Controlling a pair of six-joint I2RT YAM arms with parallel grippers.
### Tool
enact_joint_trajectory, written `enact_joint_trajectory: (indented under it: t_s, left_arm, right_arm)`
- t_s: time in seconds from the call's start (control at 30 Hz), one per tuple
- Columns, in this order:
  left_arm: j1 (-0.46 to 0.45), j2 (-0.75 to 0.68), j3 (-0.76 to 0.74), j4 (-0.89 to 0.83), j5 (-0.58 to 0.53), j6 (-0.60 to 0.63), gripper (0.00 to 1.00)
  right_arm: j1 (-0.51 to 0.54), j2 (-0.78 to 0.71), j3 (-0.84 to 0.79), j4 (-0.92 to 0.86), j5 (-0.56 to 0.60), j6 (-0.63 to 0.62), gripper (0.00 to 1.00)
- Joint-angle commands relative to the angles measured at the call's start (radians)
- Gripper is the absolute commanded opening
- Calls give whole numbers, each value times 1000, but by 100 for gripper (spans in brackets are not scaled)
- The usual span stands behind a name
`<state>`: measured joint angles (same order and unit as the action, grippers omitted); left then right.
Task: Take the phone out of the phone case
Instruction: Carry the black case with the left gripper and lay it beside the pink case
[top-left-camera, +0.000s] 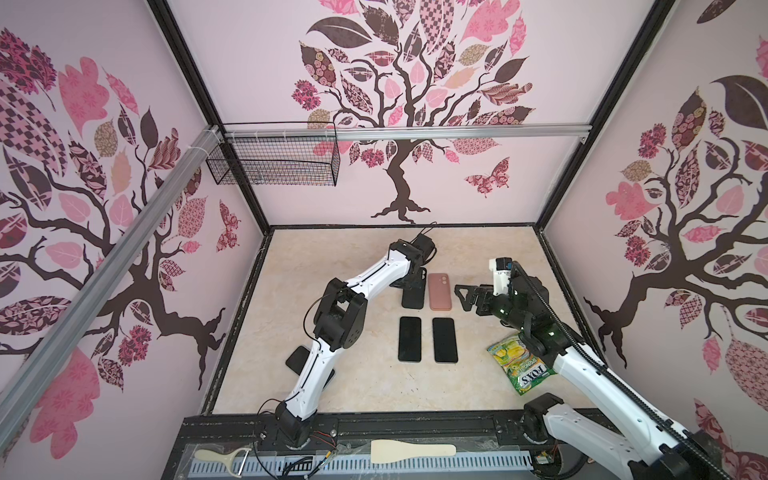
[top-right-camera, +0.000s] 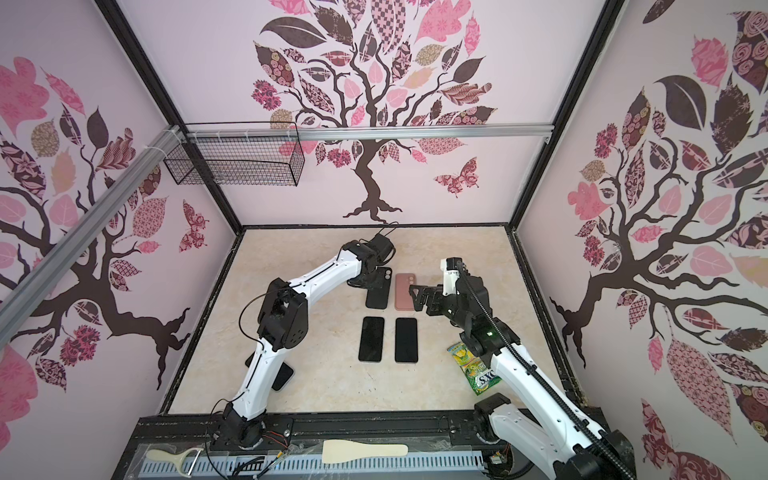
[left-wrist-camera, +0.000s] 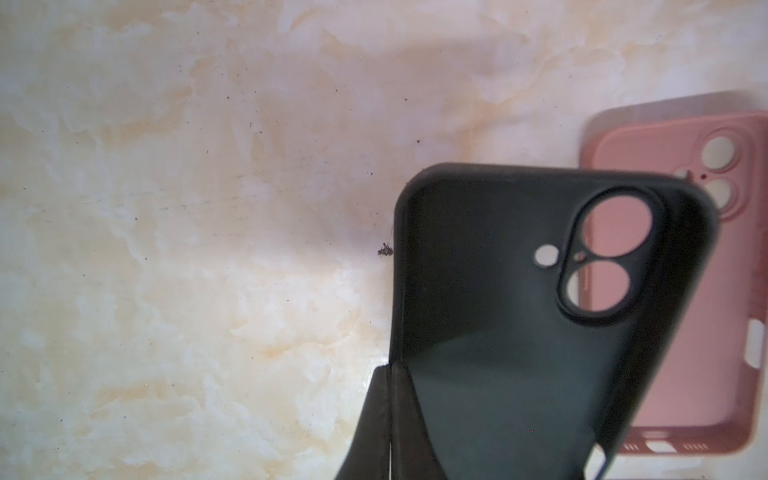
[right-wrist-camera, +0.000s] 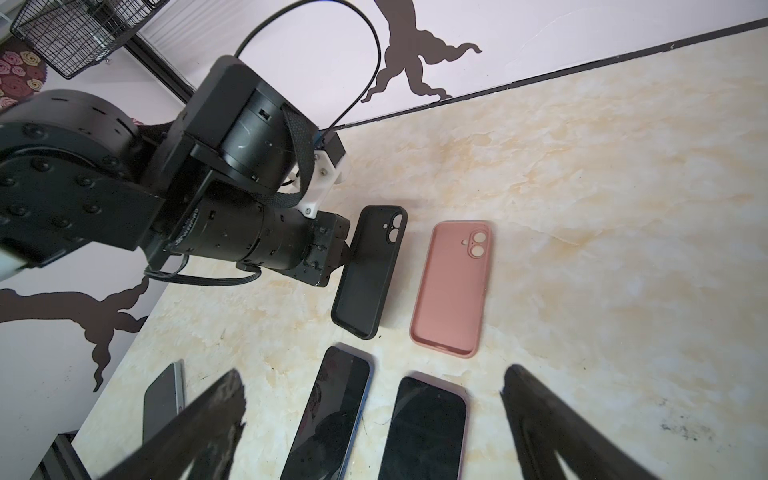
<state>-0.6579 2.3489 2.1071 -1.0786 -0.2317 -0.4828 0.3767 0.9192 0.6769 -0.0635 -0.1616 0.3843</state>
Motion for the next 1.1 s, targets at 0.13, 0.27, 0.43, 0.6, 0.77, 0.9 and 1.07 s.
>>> enact_joint_trajectory:
  t_s: [0.13, 0.27, 0.43, 0.6, 0.77, 0.9, 1.07]
  left_arm:
    - [12, 39, 50, -36, -11, -11, 0]
    - [16, 48, 49, -32, -4, -19, 0]
    - [21, 59, 48, -25, 1, -28, 0]
    - [24, 73, 50, -24, 6, -34, 0]
    - [28, 82, 53, -18, 16, -43, 2]
    - [31, 81, 54, -12, 28, -48, 14]
    - [32, 48, 57, -18, 29, -46, 22]
  right_arm:
    - [2, -16, -7, 5, 2, -10, 98]
    - [2, -31, -14, 17, -6, -10, 98]
    - [2, -32, -15, 14, -9, -9, 98]
    - [2, -32, -14, 5, -10, -8, 98]
    - [2, -32, -14, -2, -11, -9, 98]
    - [2, -32, -18, -4, -13, -9, 98]
    - [2, -34, -20, -4, -18, -11, 98]
